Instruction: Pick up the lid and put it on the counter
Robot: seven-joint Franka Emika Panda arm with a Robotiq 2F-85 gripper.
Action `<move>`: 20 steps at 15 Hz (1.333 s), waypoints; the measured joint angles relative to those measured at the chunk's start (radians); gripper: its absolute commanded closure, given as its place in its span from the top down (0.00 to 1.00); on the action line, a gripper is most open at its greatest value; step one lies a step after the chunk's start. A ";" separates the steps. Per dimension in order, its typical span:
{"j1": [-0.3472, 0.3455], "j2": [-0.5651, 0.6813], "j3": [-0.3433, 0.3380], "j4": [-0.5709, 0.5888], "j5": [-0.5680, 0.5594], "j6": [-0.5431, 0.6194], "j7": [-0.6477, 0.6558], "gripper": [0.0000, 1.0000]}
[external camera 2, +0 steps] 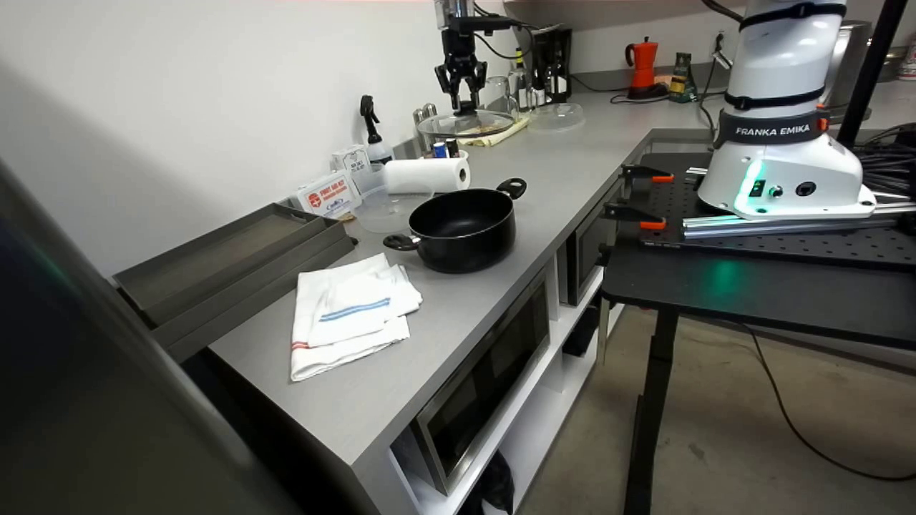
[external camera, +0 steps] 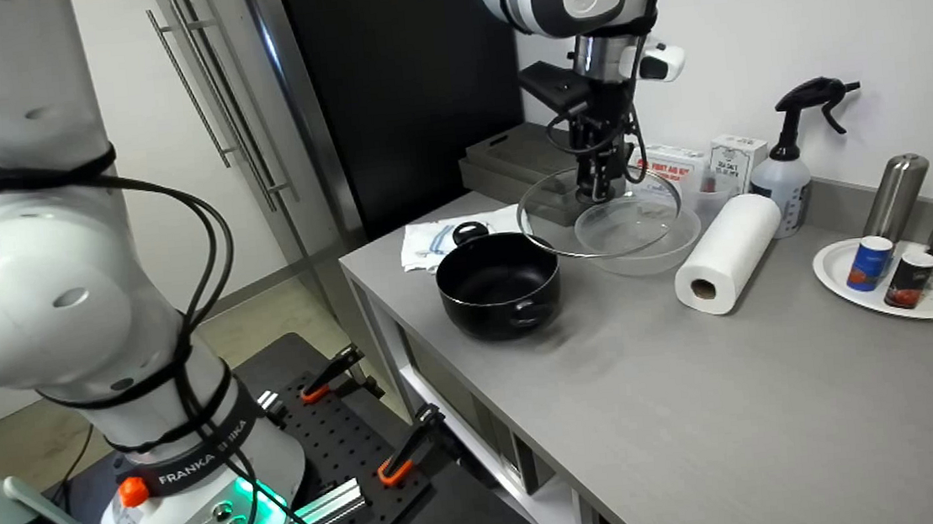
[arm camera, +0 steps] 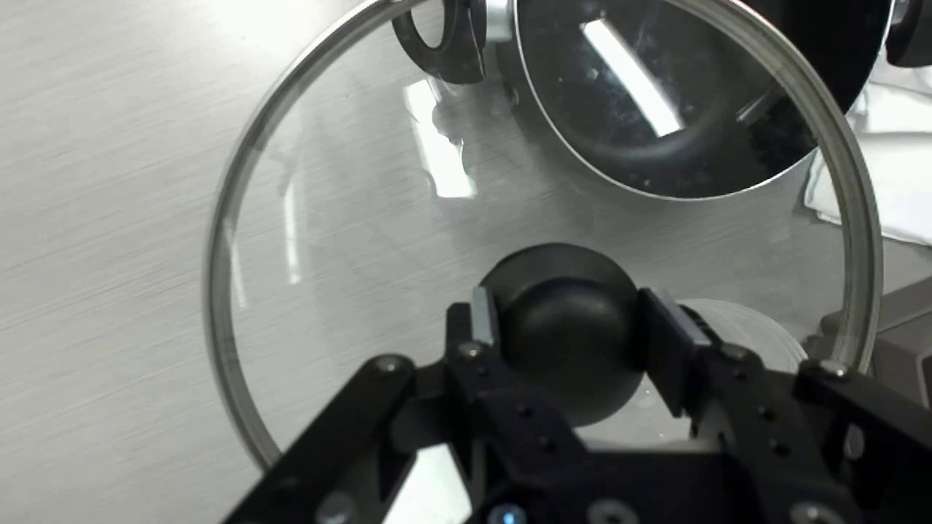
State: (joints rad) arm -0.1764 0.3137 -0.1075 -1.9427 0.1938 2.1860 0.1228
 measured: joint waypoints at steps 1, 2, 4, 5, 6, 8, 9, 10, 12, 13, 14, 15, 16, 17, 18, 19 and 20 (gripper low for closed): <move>-0.010 0.008 -0.002 0.011 0.022 -0.009 0.000 0.25; -0.020 0.014 -0.004 0.020 0.045 -0.015 0.000 0.25; -0.039 0.025 -0.009 0.036 0.090 -0.026 0.002 0.25; -0.048 0.028 -0.012 0.042 0.112 -0.029 0.003 0.25; -0.055 0.030 -0.015 0.046 0.134 -0.030 0.005 0.25; -0.069 0.030 -0.020 0.049 0.171 -0.030 0.015 0.25; -0.074 0.030 -0.023 0.050 0.185 -0.029 0.023 0.25; -0.077 0.030 -0.026 0.050 0.196 -0.029 0.034 0.25; -0.082 0.030 -0.034 0.050 0.211 -0.028 0.061 0.25; -0.083 0.030 -0.038 0.050 0.219 -0.028 0.075 0.25; -0.083 0.030 -0.042 0.050 0.230 -0.027 0.089 0.25; -0.085 0.030 -0.045 0.050 0.241 -0.027 0.100 0.25; -0.088 0.030 -0.047 0.049 0.254 -0.028 0.111 0.25; -0.091 0.031 -0.049 0.049 0.269 -0.028 0.119 0.25; -0.094 0.032 -0.050 0.049 0.286 -0.028 0.125 0.25; -0.098 0.034 -0.050 0.049 0.302 -0.028 0.131 0.25; -0.102 0.037 -0.050 0.049 0.320 -0.028 0.134 0.25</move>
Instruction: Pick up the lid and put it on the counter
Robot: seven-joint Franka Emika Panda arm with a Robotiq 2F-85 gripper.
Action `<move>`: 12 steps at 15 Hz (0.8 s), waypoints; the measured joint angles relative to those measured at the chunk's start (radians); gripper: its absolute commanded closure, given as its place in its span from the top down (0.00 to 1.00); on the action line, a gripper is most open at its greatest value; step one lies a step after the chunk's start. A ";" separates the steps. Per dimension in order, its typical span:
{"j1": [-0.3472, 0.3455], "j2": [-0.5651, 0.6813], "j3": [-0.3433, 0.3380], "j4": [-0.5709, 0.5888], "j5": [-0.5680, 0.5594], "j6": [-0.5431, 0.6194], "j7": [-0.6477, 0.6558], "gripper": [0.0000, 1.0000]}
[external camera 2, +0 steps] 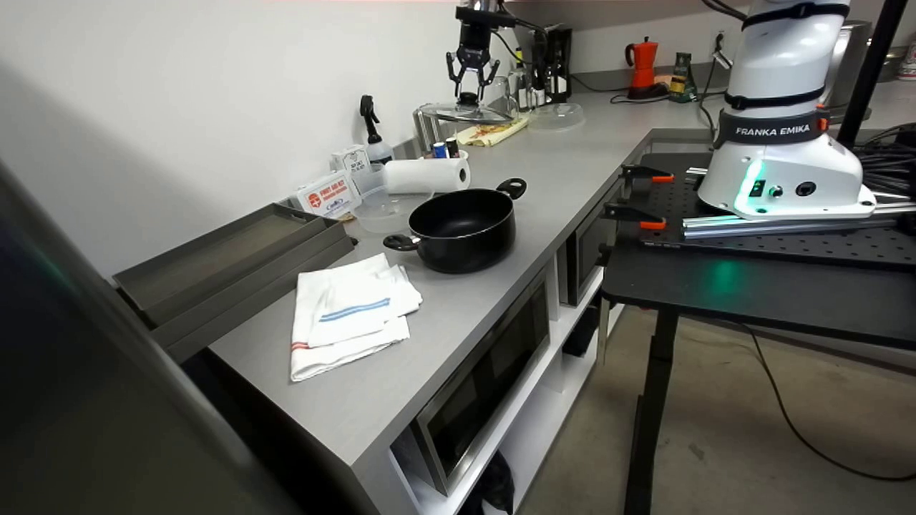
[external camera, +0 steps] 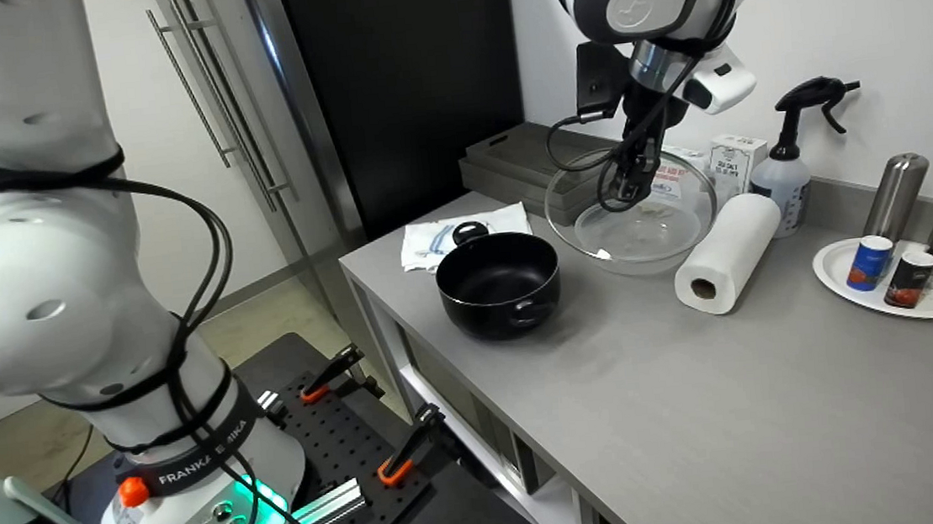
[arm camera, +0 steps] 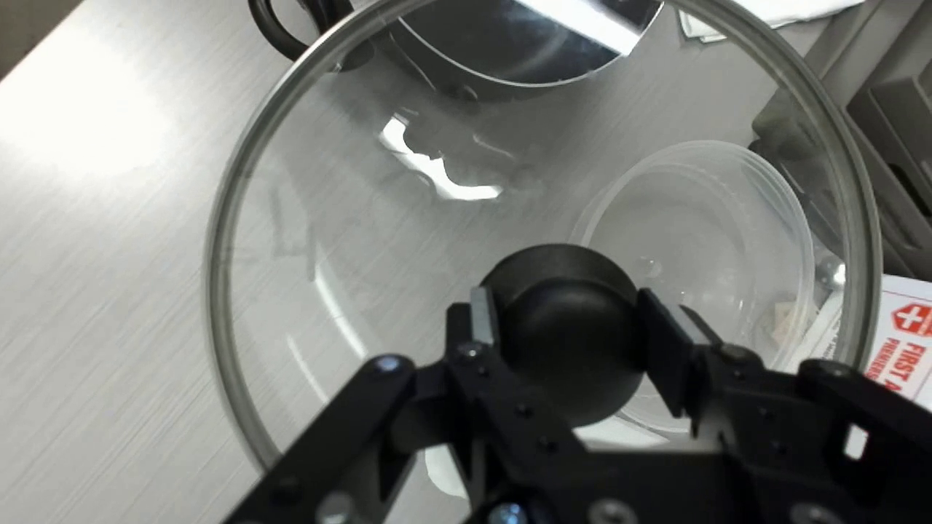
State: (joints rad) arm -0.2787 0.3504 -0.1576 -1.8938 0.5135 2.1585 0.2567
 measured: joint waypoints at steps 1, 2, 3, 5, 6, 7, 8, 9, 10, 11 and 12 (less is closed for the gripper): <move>-0.003 0.004 0.000 0.000 0.015 0.000 0.003 0.25; -0.005 0.009 0.000 0.000 0.028 0.000 0.007 0.25; -0.005 0.016 0.000 0.000 0.037 0.002 0.013 0.25; -0.003 0.035 0.000 0.001 0.044 0.010 0.027 0.25; 0.000 0.047 0.001 0.002 0.044 0.018 0.038 0.25; 0.004 0.058 0.002 0.002 0.044 0.029 0.048 0.25; 0.009 0.070 0.002 0.003 0.044 0.043 0.061 0.25; 0.015 0.083 0.002 0.004 0.042 0.059 0.075 0.25; 0.022 0.095 0.002 0.007 0.039 0.075 0.091 0.25; 0.028 0.106 0.002 0.010 0.034 0.091 0.108 0.25; 0.033 0.117 0.002 0.014 0.028 0.106 0.126 0.25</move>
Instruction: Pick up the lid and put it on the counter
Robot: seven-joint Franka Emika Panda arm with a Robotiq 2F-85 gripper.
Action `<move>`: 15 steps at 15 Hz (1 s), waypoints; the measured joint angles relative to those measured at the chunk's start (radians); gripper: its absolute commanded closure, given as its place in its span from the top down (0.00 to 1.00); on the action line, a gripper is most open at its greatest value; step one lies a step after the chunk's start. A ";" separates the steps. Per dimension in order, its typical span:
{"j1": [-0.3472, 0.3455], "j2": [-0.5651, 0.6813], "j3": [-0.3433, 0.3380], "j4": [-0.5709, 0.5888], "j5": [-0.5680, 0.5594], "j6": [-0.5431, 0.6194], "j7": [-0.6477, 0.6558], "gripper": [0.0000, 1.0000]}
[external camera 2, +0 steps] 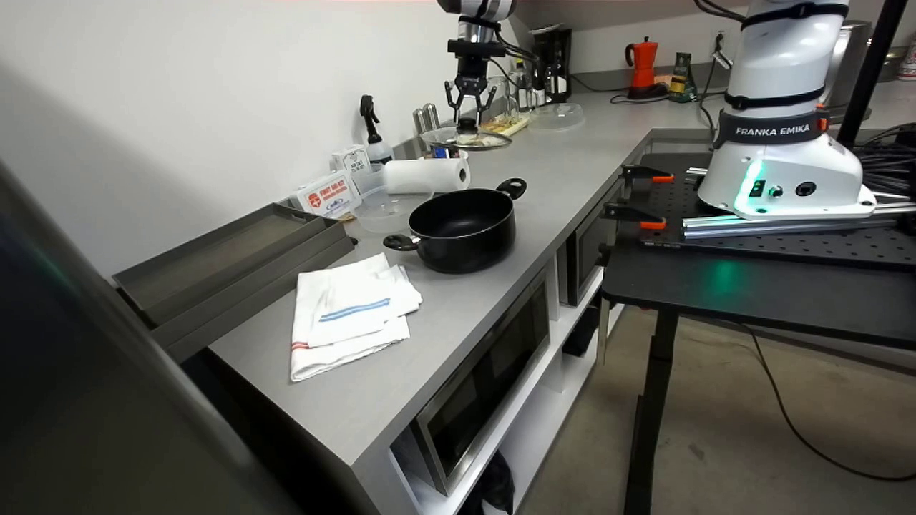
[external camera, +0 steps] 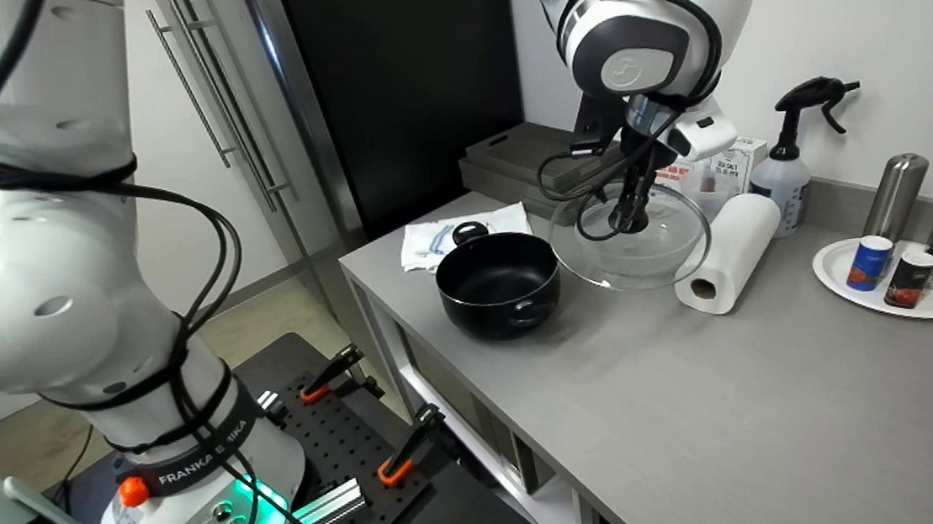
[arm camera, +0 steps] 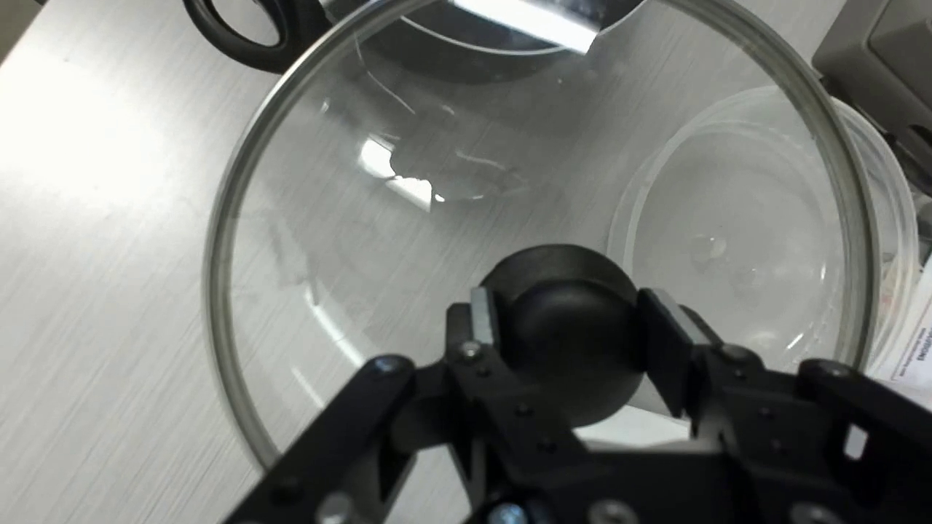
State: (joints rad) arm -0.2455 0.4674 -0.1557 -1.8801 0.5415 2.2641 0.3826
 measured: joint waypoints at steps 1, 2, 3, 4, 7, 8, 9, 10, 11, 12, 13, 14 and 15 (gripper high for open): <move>0.006 0.011 -0.001 0.005 -0.009 0.015 0.020 0.25; 0.011 0.021 -0.002 0.010 -0.021 0.029 0.041 0.25; 0.016 0.029 -0.005 0.015 -0.037 0.041 0.063 0.25; 0.021 0.038 -0.010 0.020 -0.055 0.053 0.087 0.25; 0.039 0.060 -0.029 0.038 -0.111 0.075 0.157 0.25; 0.043 0.066 -0.036 0.043 -0.126 0.078 0.177 0.25; 0.047 0.072 -0.042 0.049 -0.140 0.080 0.197 0.25; 0.050 0.078 -0.049 0.055 -0.153 0.081 0.215 0.25; 0.051 0.085 -0.053 0.061 -0.163 0.081 0.231 0.25; 0.051 0.091 -0.057 0.065 -0.170 0.081 0.243 0.25; 0.051 0.098 -0.061 0.070 -0.175 0.081 0.255 0.25; 0.051 0.107 -0.064 0.076 -0.179 0.081 0.266 0.25; 0.051 0.115 -0.068 0.081 -0.183 0.081 0.275 0.25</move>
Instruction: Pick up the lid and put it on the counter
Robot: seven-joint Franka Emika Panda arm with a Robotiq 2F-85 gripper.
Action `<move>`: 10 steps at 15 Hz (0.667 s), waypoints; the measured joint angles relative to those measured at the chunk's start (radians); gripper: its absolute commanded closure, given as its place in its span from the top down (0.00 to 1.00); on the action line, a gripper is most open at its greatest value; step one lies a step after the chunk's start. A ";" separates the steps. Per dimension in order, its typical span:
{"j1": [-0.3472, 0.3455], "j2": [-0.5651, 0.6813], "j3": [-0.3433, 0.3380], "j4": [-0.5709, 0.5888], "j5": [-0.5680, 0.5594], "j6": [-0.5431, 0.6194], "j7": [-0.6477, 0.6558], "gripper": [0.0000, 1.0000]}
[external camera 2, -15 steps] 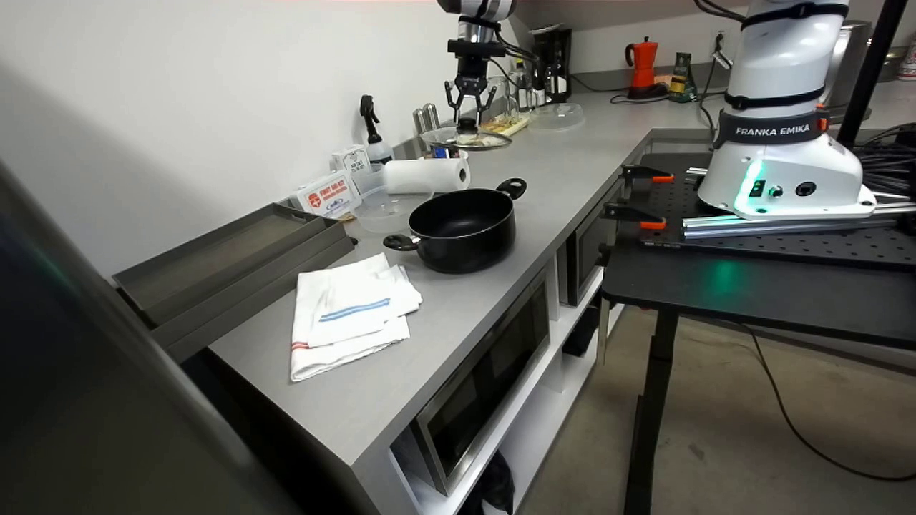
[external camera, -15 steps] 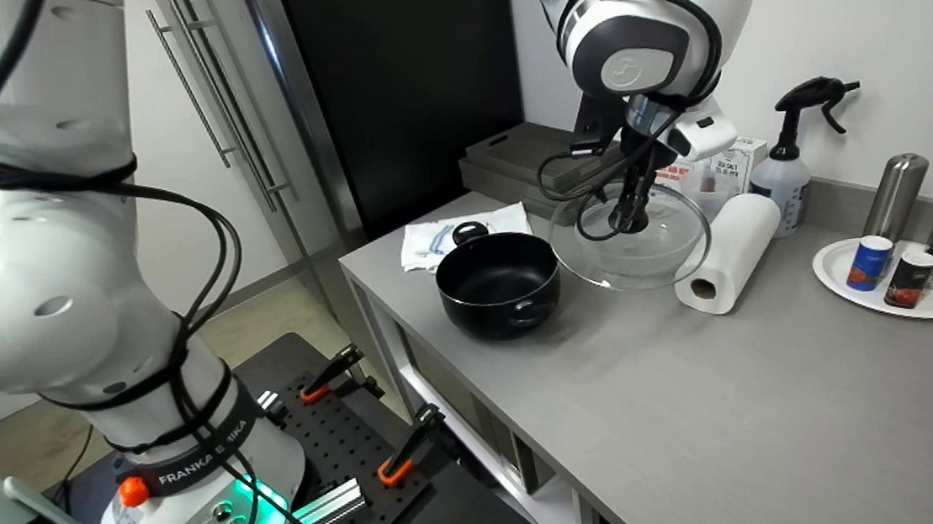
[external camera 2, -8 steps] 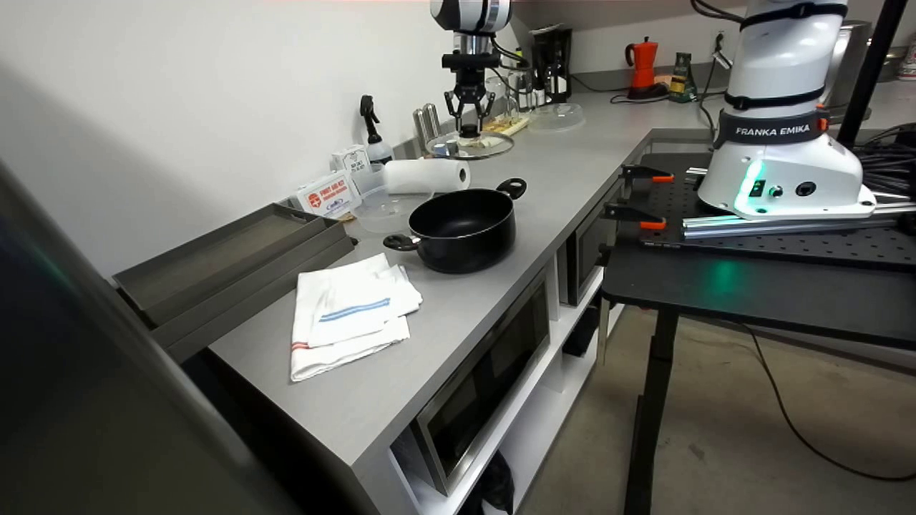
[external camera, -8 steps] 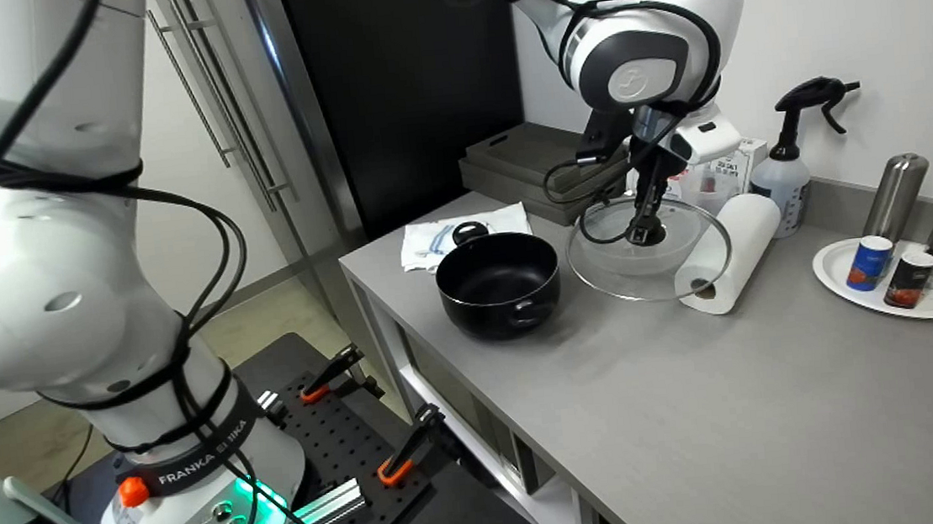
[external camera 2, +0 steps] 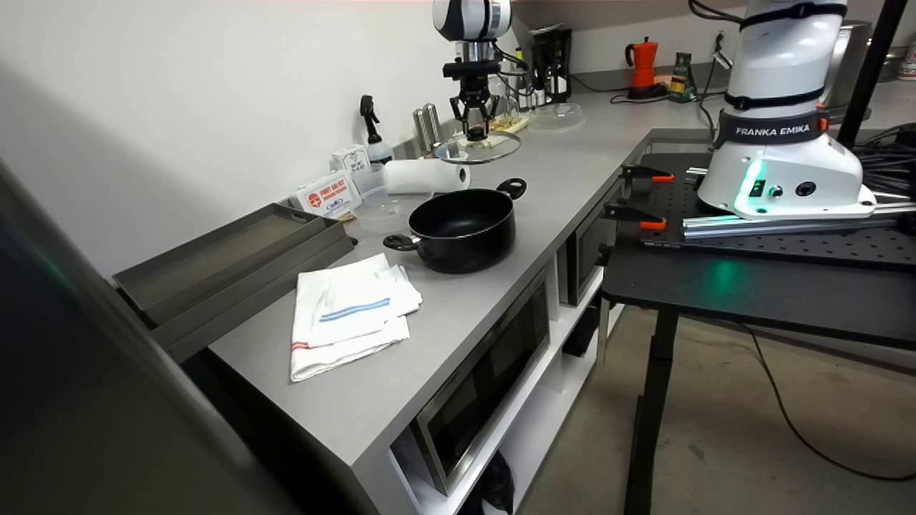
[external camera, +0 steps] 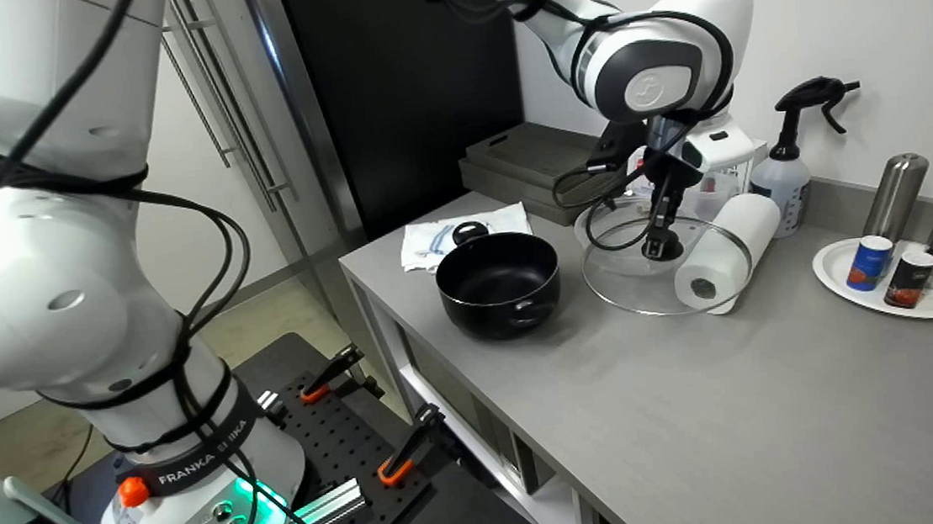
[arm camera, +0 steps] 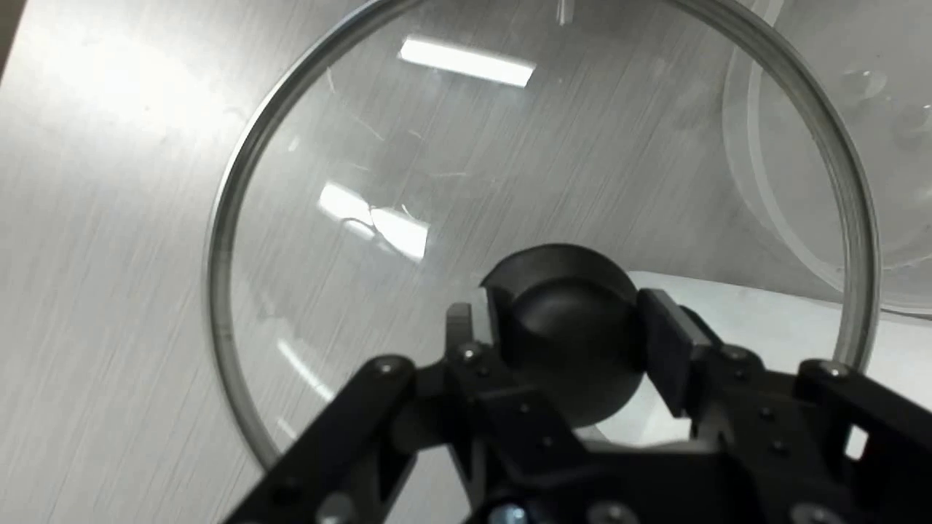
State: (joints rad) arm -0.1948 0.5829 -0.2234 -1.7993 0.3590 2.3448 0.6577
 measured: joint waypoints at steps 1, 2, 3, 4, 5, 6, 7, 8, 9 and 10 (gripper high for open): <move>0.000 0.010 -0.003 0.005 -0.003 0.000 0.009 0.25; 0.000 0.020 -0.006 0.011 -0.005 0.000 0.017 0.25; 0.000 0.030 -0.007 0.014 -0.007 0.000 0.025 0.25; -0.001 0.040 -0.008 0.018 -0.008 0.000 0.030 0.25; -0.001 0.051 -0.009 0.022 -0.009 0.000 0.033 0.25; -0.001 0.062 -0.009 0.025 -0.009 0.000 0.035 0.25; -0.001 0.072 -0.009 0.028 -0.009 0.000 0.037 0.25; -0.001 0.083 -0.009 0.031 -0.009 0.000 0.038 0.25; -0.001 0.093 -0.009 0.034 -0.009 0.000 0.039 0.25; -0.001 0.102 -0.009 0.037 -0.009 0.000 0.039 0.25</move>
State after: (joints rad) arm -0.1958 0.6852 -0.2321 -1.7624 0.3504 2.3448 0.6969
